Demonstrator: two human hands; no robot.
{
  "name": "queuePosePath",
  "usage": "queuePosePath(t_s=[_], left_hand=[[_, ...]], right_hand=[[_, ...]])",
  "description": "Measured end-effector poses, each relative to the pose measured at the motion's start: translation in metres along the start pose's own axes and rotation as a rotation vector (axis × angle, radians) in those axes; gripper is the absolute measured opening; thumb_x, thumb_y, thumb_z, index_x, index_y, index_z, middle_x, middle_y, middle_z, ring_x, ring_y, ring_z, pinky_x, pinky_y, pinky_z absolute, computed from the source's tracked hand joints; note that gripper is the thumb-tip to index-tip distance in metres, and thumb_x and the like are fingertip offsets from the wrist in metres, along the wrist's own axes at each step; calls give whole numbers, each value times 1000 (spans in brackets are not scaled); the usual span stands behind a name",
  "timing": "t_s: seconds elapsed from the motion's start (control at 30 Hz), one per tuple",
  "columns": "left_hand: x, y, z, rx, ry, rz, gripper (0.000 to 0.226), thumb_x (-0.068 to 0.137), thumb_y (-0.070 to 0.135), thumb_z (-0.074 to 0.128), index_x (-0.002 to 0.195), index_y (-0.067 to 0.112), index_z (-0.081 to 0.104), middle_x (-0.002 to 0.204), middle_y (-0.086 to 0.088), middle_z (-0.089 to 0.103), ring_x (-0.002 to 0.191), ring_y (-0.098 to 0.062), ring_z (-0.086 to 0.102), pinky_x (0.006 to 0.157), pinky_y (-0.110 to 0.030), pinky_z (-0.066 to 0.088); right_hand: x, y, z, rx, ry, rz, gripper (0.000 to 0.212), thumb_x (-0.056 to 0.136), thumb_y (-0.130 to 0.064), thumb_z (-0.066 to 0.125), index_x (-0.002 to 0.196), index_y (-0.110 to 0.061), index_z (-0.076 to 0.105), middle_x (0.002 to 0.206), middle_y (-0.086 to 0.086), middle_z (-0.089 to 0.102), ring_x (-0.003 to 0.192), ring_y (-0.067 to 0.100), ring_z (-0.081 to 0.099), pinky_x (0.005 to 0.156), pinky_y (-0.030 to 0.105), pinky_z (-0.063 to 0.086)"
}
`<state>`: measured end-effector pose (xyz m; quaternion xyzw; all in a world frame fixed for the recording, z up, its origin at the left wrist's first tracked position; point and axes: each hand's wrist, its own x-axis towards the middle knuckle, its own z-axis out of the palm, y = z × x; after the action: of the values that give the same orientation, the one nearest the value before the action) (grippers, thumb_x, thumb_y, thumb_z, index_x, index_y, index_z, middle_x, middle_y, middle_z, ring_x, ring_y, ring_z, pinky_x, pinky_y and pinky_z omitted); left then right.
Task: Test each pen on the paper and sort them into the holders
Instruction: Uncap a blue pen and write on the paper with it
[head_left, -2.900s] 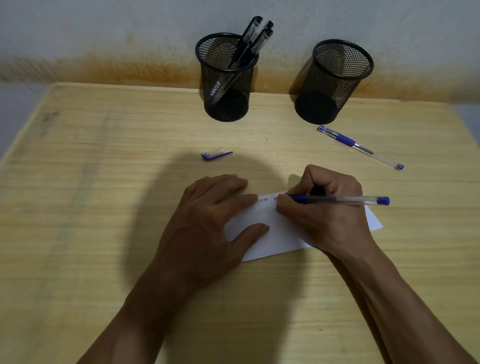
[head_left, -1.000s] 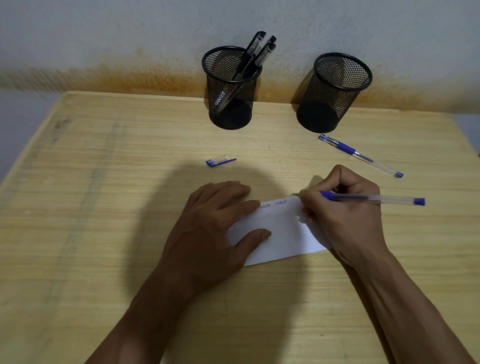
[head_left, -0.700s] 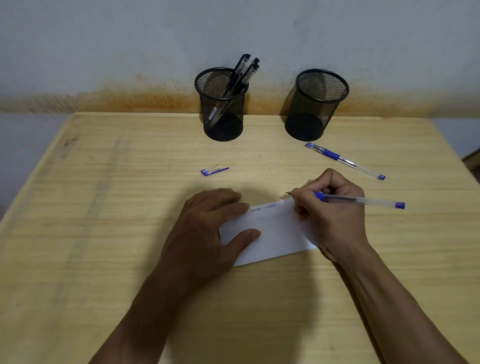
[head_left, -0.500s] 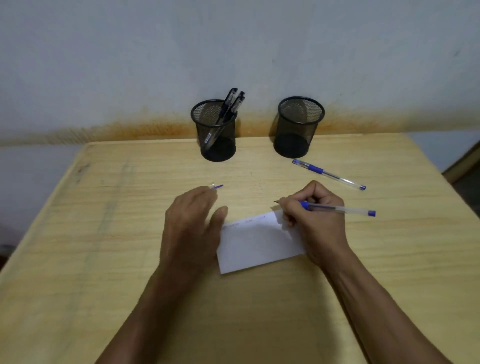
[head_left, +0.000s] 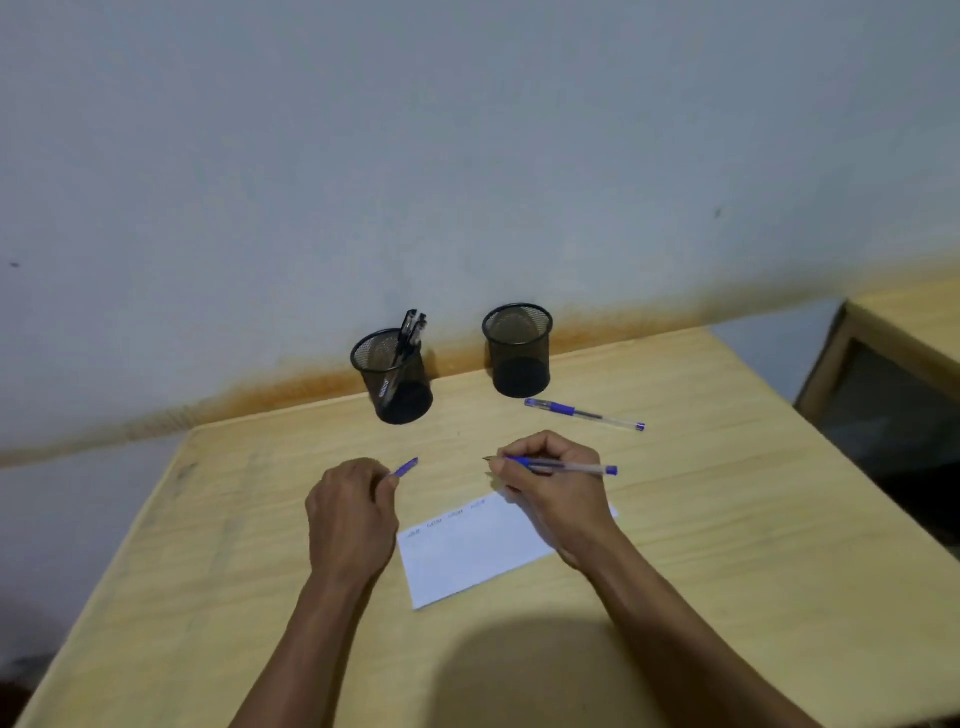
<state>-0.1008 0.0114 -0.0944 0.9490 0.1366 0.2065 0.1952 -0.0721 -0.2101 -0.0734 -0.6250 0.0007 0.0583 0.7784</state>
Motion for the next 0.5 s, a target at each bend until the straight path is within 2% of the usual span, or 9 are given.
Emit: queuePosePath(t_s=[0.07, 0.17, 0.3, 0.4, 0.5], left_hand=[[-1, 3, -4, -5, 2, -1, 22, 91, 12, 56, 72, 22, 55, 75, 4, 59, 77, -30, 56, 66, -35, 35], [-11, 22, -24, -189, 22, -47, 18, 97, 16, 52, 82, 19, 63, 82, 5, 63, 82, -24, 57, 69, -34, 39], [-32, 59, -56, -637, -15, -179, 19, 98, 19, 57, 83, 19, 69, 79, 2, 72, 77, -10, 66, 68, -24, 49], [-45, 73, -70, -866, -59, -208, 16, 96, 12, 60, 84, 11, 71, 80, -7, 73, 71, -10, 67, 68, -17, 52], [-55, 77, -75, -1000, -98, -240, 13, 94, 10, 61, 86, 6, 71, 76, -8, 73, 67, -12, 66, 69, -20, 54]], right_hand=[[-3, -5, -2, 19, -2, 12, 9, 83, -1, 78, 90, -7, 76, 88, 14, 78, 88, 38, 73, 69, 36, 62], [-14, -22, 0, -43, 13, -24, 11, 87, -8, 75, 98, -12, 74, 86, 2, 79, 83, 17, 76, 64, 22, 59], [-34, -47, 8, -32, 14, -140, 16, 89, -14, 75, 98, -5, 65, 79, 4, 78, 79, 15, 77, 62, 24, 60], [-49, -62, 14, 4, -26, -206, 16, 90, -18, 71, 100, -5, 68, 79, 6, 78, 74, 12, 76, 60, 22, 58], [-58, -71, 18, -23, -54, -255, 19, 91, -20, 68, 99, -2, 68, 79, 13, 75, 66, 10, 71, 57, 21, 57]])
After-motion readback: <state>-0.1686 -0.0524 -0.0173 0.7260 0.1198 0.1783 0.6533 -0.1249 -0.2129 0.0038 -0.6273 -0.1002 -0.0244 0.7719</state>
